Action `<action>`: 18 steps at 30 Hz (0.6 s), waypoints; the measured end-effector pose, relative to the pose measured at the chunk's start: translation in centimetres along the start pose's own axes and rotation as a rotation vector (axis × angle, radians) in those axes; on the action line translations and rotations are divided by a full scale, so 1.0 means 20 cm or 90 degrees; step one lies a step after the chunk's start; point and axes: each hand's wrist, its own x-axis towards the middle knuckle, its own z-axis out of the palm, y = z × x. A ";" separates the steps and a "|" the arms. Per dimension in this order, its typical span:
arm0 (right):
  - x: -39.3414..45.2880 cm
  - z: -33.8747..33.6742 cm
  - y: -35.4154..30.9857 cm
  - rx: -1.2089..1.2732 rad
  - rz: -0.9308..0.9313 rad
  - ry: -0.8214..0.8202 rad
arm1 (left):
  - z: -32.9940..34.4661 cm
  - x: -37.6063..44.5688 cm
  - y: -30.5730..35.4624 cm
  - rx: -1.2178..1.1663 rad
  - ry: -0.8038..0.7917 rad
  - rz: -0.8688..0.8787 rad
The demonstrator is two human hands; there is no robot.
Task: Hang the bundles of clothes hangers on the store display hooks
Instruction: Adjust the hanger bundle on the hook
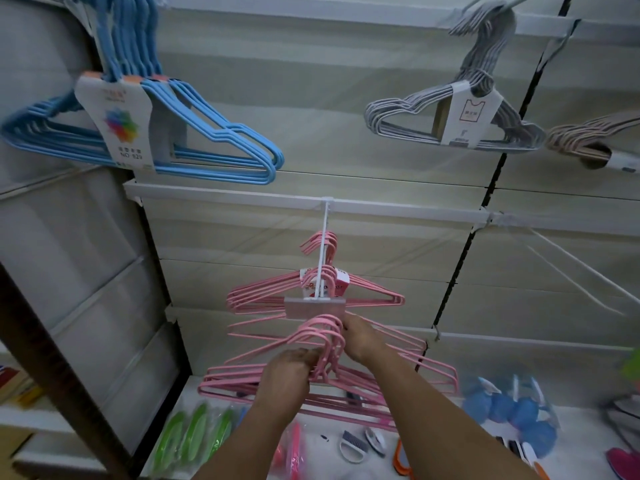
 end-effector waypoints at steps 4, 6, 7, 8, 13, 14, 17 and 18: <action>0.07 0.02 0.02 -0.080 0.085 0.060 | 0.02 -0.01 -0.02 0.018 0.000 0.015; 0.04 0.03 0.04 -0.189 0.089 0.118 | 0.01 0.00 -0.04 0.010 -0.009 0.015; 0.00 0.04 0.04 -0.220 0.062 0.164 | 0.01 0.01 -0.04 -0.007 -0.005 0.012; -0.05 0.05 0.03 -0.225 0.031 0.213 | 0.01 0.02 -0.05 -0.029 0.013 0.013; -0.18 0.11 0.05 -0.146 -0.003 0.167 | -0.02 0.04 0.00 -0.078 0.007 -0.040; -0.18 0.10 0.05 -0.043 0.035 0.104 | -0.02 0.05 0.00 -0.090 -0.019 -0.061; -0.21 0.01 0.06 0.235 0.093 -0.046 | -0.01 0.05 0.02 -0.088 -0.059 -0.106; -0.22 -0.03 0.06 0.240 0.096 -0.081 | 0.00 0.05 0.03 -0.067 -0.073 -0.108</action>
